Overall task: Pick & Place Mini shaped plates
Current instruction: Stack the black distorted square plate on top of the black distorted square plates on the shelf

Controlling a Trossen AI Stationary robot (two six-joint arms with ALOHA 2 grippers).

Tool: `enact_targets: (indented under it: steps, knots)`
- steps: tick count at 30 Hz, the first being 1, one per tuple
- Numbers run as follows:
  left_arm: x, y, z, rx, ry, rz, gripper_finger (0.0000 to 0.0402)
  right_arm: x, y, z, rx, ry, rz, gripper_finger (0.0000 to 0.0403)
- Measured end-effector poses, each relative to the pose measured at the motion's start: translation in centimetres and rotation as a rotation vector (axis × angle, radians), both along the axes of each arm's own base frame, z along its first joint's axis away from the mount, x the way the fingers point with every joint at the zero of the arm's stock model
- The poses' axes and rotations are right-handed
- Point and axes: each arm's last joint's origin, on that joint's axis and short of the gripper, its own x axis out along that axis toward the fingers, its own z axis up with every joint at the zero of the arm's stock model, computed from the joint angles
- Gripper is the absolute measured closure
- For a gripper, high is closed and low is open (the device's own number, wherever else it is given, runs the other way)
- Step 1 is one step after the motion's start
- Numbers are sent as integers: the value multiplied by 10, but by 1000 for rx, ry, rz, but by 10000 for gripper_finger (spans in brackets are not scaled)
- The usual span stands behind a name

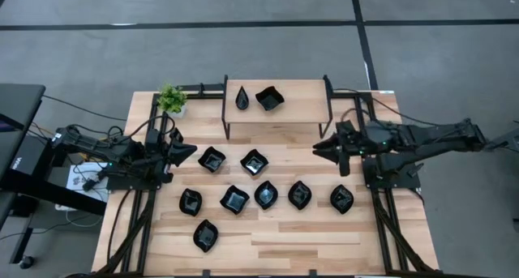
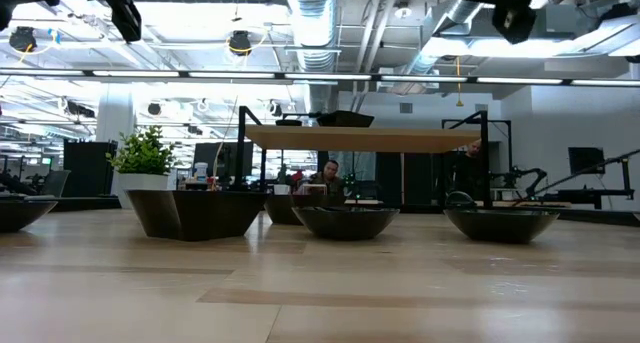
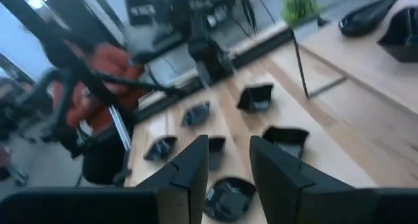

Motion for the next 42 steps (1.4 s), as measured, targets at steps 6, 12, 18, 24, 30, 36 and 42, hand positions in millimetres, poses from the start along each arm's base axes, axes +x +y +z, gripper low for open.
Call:
enact_targets:
  steps: [6,12,18,24,30,36,42]
  knots:
    - [13,-4,8,4,81,-7,385,-8,9,-23,-21,-182,37,294]
    - [34,-11,20,-40,393,-19,385,-13,15,-44,-42,-343,54,294]
    - [43,-9,35,-99,705,47,385,-15,16,-64,-51,-408,65,294]
    - [44,10,40,-200,925,109,385,-15,16,-77,-55,-395,64,294]
    - [52,36,22,-277,1126,177,386,-15,16,-78,-54,-394,48,294]
    - [62,68,3,-327,1270,236,385,-15,16,-78,-53,-394,48,294]
    - [72,93,-16,-450,1366,236,385,-15,16,-78,-36,-393,47,294]
